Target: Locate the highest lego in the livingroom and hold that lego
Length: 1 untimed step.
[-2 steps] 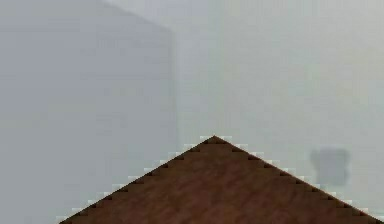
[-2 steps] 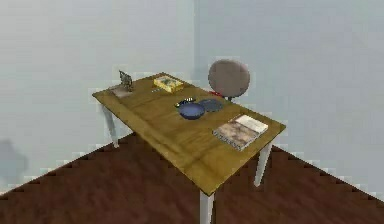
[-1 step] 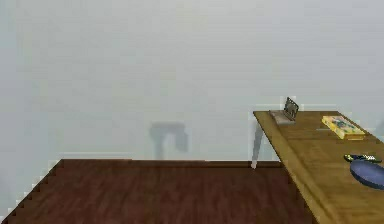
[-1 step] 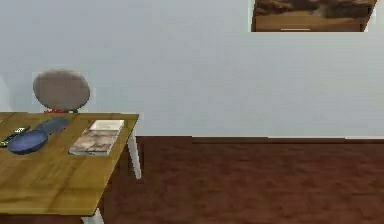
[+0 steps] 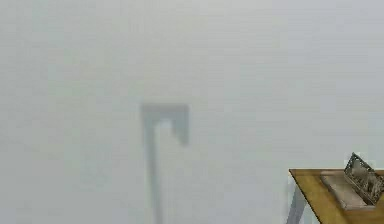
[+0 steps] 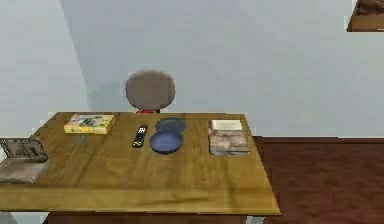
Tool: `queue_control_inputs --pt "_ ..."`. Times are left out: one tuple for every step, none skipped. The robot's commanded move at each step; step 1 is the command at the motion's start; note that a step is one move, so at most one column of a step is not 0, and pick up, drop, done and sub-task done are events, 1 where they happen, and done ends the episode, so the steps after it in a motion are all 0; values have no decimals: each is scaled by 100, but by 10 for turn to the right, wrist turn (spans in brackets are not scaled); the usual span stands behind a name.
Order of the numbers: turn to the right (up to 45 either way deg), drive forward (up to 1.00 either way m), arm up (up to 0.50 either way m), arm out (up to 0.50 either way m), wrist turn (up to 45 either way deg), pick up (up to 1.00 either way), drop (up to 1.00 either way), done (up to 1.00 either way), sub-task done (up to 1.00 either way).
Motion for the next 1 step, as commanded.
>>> queue_control_inputs --pt "-240 0 0 0 0 0 0 0 0"
